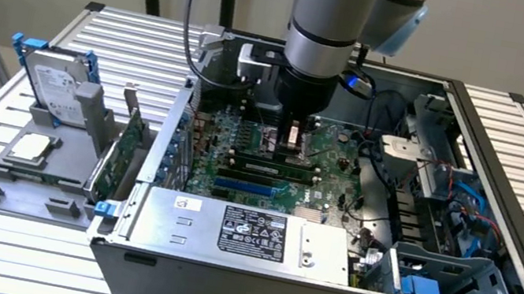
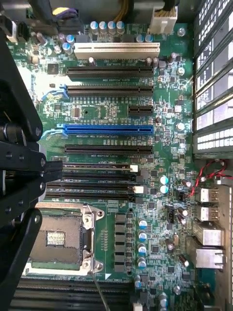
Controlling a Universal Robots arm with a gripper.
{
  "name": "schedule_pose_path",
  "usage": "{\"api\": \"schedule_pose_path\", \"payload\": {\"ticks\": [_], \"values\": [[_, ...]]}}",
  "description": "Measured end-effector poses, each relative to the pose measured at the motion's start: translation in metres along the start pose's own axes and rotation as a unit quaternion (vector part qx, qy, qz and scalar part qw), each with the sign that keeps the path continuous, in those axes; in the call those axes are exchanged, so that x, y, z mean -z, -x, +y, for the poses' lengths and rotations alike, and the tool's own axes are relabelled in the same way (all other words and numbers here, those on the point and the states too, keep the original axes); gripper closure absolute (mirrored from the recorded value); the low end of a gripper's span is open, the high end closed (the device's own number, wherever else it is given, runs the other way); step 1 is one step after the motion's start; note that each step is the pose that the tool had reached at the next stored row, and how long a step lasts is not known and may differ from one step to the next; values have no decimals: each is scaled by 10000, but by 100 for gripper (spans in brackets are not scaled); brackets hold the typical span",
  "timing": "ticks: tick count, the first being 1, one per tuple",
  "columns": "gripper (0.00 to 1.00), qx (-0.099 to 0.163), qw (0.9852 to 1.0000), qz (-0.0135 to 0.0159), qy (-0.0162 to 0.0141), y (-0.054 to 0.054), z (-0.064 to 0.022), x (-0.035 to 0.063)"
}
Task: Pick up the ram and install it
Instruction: 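Press down the ram until it locks into place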
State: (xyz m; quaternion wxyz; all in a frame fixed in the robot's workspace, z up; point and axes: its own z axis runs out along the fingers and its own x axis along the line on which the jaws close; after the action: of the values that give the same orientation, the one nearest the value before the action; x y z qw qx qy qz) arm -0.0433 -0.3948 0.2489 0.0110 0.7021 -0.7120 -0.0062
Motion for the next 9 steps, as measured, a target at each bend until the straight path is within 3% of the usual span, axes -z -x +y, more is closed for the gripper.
{"api": "schedule_pose_path", "payload": {"ticks": [4,9], "values": [[89,0,10000,0,2,-7,-3,151],[89,0,10000,-4,2,-7,-4,151]]}}
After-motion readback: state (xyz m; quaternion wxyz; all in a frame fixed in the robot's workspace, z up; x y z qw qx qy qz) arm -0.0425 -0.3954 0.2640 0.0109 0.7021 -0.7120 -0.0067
